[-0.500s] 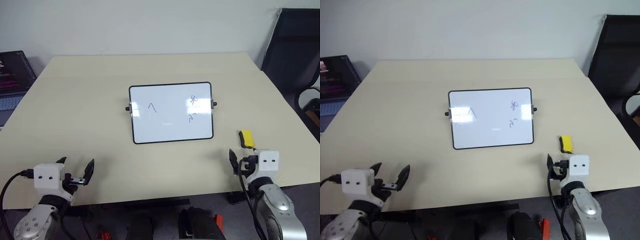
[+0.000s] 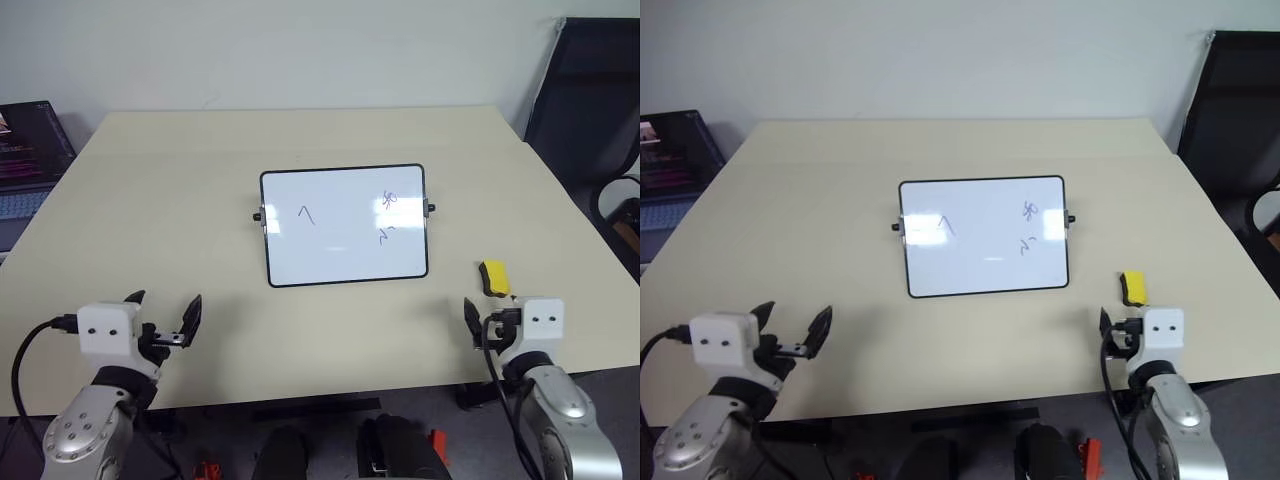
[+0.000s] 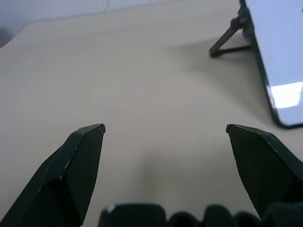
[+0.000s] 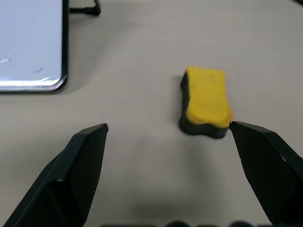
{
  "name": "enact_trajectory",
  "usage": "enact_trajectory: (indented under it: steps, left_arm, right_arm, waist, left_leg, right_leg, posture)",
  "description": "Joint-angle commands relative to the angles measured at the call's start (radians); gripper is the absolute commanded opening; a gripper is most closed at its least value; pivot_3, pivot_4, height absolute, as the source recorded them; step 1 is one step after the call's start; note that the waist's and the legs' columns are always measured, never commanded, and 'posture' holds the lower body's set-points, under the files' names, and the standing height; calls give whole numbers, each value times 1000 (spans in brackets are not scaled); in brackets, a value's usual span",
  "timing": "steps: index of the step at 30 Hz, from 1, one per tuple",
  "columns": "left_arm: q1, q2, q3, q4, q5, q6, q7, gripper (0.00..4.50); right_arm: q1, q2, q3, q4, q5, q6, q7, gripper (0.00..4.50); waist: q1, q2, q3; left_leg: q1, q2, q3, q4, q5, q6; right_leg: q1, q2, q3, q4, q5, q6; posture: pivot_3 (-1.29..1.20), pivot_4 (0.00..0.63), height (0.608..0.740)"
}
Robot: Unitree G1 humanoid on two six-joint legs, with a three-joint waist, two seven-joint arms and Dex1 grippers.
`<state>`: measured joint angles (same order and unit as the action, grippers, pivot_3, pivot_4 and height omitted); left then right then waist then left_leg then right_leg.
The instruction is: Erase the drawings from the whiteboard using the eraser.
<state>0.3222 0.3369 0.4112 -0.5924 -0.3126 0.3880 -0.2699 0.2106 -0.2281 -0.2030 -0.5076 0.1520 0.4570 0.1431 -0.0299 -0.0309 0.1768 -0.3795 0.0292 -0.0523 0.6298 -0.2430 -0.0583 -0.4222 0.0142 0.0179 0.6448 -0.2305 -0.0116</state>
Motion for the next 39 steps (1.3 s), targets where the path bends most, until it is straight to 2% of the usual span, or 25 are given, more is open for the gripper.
enact_trajectory:
  steps: [1, 5, 12, 17, 25, 28, 32, 39]
  left_arm:
    - [-65, -30, -61, 4, 32, -13, 44, 4500]
    - [-143, -58, -140, 43, 66, -29, 63, 4500]
    - [-135, -50, -131, 79, 60, -66, 44, 4500]
    - [-151, -34, -112, 92, 50, -72, 32, 4500]
    - [-333, -38, -144, 109, -95, 8, -29, 4500]
    - [-465, -15, -228, 108, -238, 122, -151, 4500]
    - [-565, 55, -331, 136, -319, 212, -317, 4500]
    - [-714, 147, -525, 265, -288, 180, -616, 4500]
  right_arm:
    - [-39, -31, -52, 35, 20, -39, 23, 4480]
    - [-76, -44, -80, 109, 17, -75, 23, 4480]
    - [-74, -34, -78, 118, 18, -90, 9, 4480]
    - [-88, -32, -71, 125, 18, -91, 1, 4480]
    - [-175, -57, -83, 128, 24, -20, -15, 4480]
    - [-210, -96, -67, 135, 2, 36, -15, 4480]
    - [-249, -101, -78, 137, 18, 111, -29, 4480]
    - [-334, -90, -72, 158, 25, 230, -48, 4480]
  waist:
    - [0, 0, 0]
    - [0, 0, 0]
    - [-2, 0, 0]
    - [0, 0, 0]
    - [1, 0, 0]
    - [4, -1, 0]
    - [0, -1, 0]
    - [-5, 0, 0]
  left_leg:
    - [0, 0, 0, 0, 0, 0]
    - [0, 0, 0, 0, 0, 0]
    - [0, 0, 0, -1, 0, 0]
    - [0, 0, 0, 0, 0, 0]
    - [0, -1, 1, 1, 1, 1]
    - [0, -2, 1, 0, 1, 1]
    - [-1, -2, 1, 0, 1, 1]
    - [0, -2, 2, 0, 1, 1]
  right_leg:
    - [0, 0, 0, 0, 0, 0]
    - [2, 2, 0, 1, 0, 0]
    - [1, 2, 1, 2, 3, 5]
    - [2, 2, 1, 2, 1, 1]
    - [2, 2, 0, 3, 1, 2]
    - [2, 2, 0, 2, 5, 8]
    - [2, 2, 0, 2, 5, 8]
    - [2, 4, 0, 5, 5, 8]
  posture:
    - [0, 150, 740]
    - [0, 150, 740]
    - [0, 150, 740]
    - [0, 150, 740]
    - [0, 150, 740]
    - [0, 150, 740]
    - [0, 150, 740]
    - [0, 150, 740]
